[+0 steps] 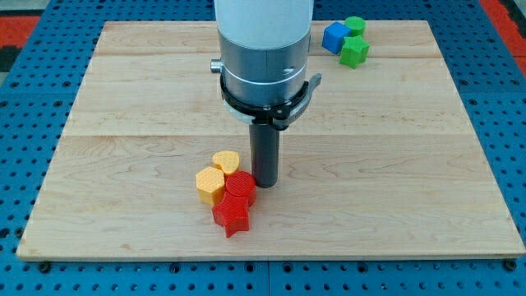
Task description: Point at the green circle
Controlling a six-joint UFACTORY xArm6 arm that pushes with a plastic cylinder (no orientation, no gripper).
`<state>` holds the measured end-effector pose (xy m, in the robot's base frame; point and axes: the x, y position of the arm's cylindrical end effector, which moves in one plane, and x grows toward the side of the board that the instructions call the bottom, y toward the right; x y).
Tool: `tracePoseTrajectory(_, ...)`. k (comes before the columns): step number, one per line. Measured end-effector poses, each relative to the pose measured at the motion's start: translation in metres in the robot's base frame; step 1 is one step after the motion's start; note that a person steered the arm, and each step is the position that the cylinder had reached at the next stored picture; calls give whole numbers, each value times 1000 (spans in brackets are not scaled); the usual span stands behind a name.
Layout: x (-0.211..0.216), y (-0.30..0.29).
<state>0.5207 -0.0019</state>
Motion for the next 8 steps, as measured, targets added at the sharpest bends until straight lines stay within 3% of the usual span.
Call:
tracePoseTrajectory(1,-2,30)
tracePoseTrajectory(3,-76,193)
tracePoseTrajectory(4,-76,284)
tracePoseTrajectory(6,-81,298)
tracePoseTrajectory(7,-130,322)
tracePoseTrajectory(8,-204,328)
